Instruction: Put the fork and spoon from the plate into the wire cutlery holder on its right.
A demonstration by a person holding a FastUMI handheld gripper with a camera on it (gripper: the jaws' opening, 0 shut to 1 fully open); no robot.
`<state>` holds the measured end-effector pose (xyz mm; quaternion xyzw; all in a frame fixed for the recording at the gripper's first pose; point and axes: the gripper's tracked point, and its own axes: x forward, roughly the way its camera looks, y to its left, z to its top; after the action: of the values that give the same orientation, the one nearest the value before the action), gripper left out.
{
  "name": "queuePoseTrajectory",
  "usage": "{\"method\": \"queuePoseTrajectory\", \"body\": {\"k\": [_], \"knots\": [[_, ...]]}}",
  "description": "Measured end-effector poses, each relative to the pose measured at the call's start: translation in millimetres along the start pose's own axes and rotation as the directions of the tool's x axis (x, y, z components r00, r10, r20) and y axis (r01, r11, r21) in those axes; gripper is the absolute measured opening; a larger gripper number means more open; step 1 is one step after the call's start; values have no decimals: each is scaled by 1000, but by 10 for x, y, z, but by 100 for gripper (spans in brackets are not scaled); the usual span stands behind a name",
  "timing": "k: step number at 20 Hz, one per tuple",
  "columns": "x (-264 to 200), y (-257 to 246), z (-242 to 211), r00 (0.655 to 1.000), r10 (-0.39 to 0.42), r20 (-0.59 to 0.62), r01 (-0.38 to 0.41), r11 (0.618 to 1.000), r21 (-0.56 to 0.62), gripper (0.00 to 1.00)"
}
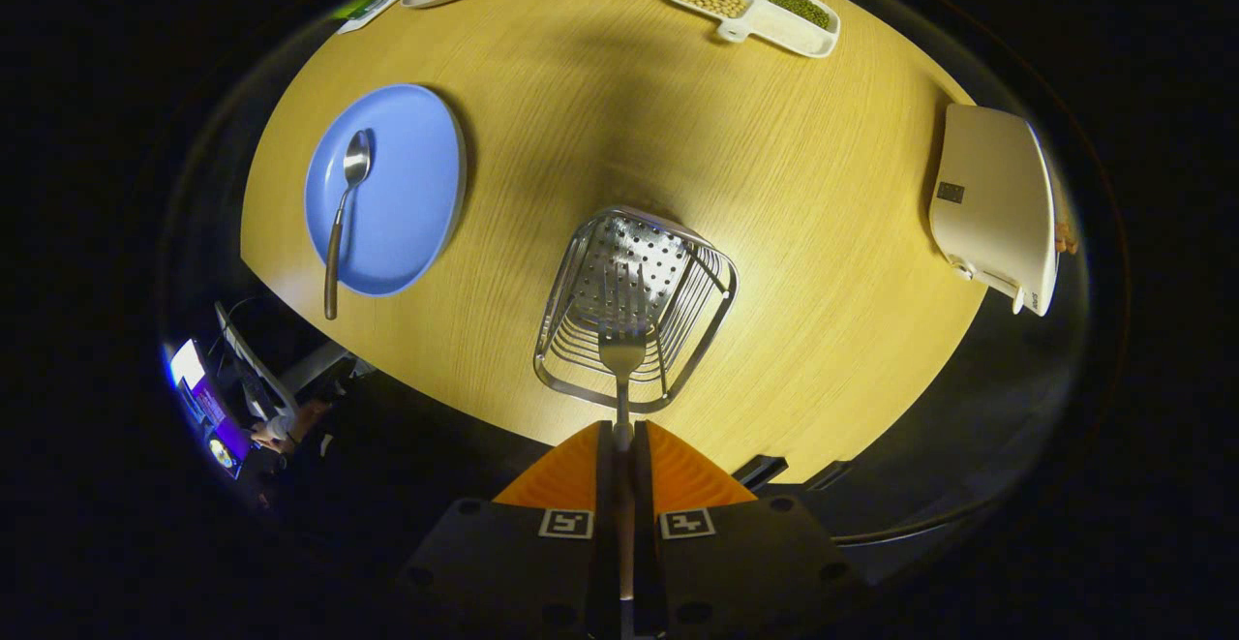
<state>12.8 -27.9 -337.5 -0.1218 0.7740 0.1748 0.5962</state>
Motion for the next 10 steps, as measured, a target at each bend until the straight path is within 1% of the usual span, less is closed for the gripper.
{"method": "queuePoseTrajectory", "body": {"k": [6, 8, 10], "knots": [[41, -49, 106, 1000, -16, 6, 16, 1000, 17, 13], [33, -79, 149, 999, -19, 33, 18, 1000, 24, 14], [-15, -91, 198, 996, -10, 84, 6, 999, 39, 16]]}}
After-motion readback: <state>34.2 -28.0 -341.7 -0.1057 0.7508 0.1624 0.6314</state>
